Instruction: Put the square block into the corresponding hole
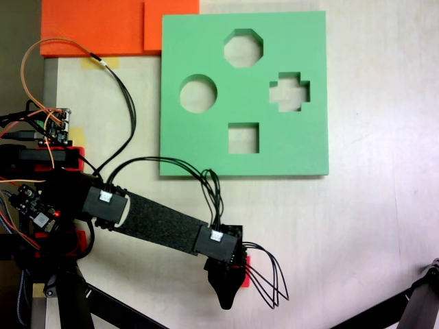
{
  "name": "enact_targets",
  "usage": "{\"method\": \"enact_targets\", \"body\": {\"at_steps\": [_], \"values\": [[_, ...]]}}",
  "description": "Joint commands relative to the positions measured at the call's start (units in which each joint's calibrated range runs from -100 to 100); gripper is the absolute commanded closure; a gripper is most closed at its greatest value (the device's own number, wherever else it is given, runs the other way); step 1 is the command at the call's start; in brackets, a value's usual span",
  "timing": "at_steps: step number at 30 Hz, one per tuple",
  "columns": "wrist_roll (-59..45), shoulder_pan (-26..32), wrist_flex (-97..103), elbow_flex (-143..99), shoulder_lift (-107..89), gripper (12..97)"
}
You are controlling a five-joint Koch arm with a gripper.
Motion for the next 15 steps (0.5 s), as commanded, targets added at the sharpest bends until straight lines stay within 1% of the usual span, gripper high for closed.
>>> {"method": "enact_targets", "body": {"at_steps": [1,10,11,13,14,15], "values": [[-0.2,-0.1,2.6,3.2,0.5,13.1],[-0.2,0.1,3.4,3.2,5.1,13.4],[-0.2,0.1,3.5,3.2,5.8,15.0],[-0.2,0.2,3.5,3.1,6.1,22.6],[-0.2,0.1,3.5,2.8,6.1,27.2],[-0.2,0.1,3.5,2.7,6.1,34.2]]}}
